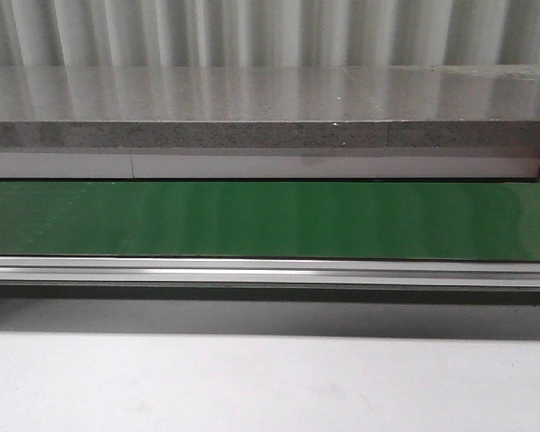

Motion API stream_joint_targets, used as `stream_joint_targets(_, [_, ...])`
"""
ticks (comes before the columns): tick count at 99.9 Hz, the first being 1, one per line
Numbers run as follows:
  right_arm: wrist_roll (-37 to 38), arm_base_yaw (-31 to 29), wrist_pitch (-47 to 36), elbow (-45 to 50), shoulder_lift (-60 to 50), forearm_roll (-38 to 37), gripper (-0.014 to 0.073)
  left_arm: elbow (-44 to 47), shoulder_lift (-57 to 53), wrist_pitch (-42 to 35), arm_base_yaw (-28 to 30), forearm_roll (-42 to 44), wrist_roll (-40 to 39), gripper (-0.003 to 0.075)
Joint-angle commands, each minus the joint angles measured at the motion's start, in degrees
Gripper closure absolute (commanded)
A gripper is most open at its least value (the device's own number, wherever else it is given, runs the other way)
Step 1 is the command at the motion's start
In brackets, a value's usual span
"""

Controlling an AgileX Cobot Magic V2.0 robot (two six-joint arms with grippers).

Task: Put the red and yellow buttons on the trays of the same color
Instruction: 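Withdraw the right gripper and move the left gripper over the loose buttons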

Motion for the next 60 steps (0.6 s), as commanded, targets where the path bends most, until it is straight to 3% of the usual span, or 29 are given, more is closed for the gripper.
stream_joint_targets(1, [-0.6,3.0,-3.4,2.9,-5.8,-0.6,0.0661,-1.6,0.1,-4.1,-0.5,-0.8,0.0,0.0726])
stream_joint_targets(60, [-1.4,17.6,-19.2,37.2,-33.9,-0.6,0.0661,-1.6,0.1,-4.1,-0.5,-0.8,0.0,0.0726])
